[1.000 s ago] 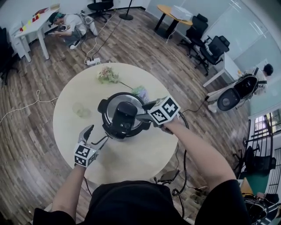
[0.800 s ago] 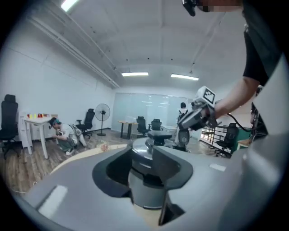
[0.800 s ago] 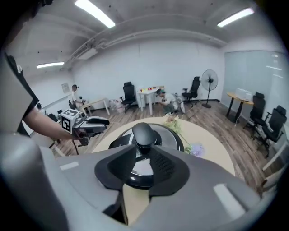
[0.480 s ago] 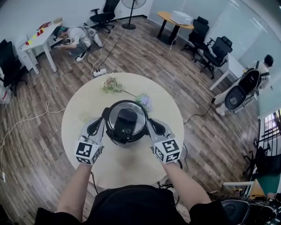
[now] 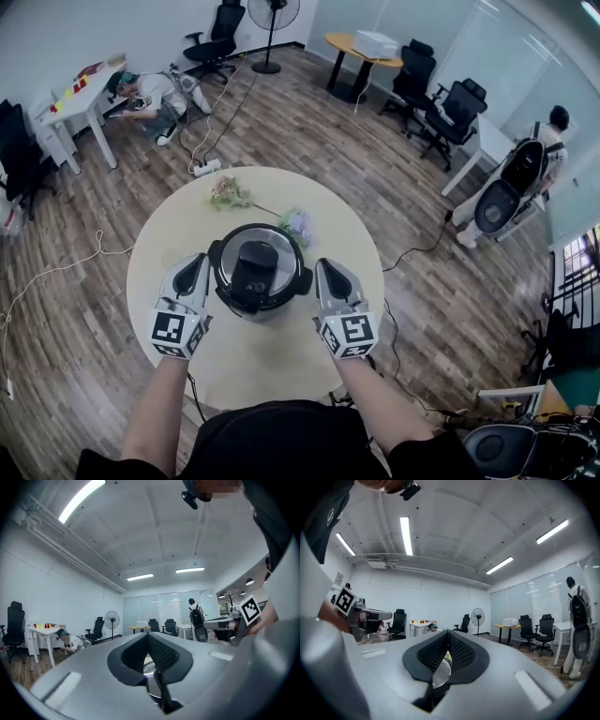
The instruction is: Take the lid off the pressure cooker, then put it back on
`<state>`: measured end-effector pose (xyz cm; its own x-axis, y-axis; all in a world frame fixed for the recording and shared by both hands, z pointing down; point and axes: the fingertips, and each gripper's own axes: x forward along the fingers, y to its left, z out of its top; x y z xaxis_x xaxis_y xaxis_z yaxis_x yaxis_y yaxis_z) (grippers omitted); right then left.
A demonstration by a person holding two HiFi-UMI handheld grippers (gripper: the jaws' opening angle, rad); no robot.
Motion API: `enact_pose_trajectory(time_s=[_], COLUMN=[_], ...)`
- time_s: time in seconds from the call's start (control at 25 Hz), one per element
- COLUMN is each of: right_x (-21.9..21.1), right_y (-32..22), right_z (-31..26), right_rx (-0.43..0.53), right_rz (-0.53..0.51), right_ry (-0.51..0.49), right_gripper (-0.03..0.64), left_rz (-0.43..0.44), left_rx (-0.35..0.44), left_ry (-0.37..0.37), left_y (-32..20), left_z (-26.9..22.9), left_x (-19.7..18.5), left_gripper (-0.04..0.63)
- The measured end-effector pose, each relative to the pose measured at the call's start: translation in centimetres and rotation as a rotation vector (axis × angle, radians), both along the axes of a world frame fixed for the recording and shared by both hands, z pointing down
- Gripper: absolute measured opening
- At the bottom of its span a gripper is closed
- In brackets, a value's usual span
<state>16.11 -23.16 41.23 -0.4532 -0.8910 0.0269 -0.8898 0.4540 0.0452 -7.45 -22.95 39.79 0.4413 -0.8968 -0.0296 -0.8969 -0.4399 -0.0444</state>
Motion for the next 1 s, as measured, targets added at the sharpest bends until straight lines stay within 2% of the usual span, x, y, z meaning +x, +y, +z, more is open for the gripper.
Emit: enact_pose_trajectory(time_s=[0.12, 0.56, 1.0], right_x=[0.1, 0.1, 0.7], right_y=[-0.2, -0.2, -0.4], right_z=[0.5, -1.5, -1.3], right_rx=[-0.022, 0.037, 0.029], right_rz=[0.017, 0.016, 0.028], right_ry=[0.006, 0.013, 0.012], right_gripper=[0.008, 0.008, 0.008], left_rz=[-0.004, -0.006, 0.024], left_rx=[-0.010, -0.016, -0.021], left_ry=[-0.009, -0.007, -0.035], left_y=[-0.1, -0.7, -0.5], left_z=[0.1, -0.7, -0.3], left_x=[0.0, 0.0, 1.4], left_gripper=[0.000, 0.000, 0.000])
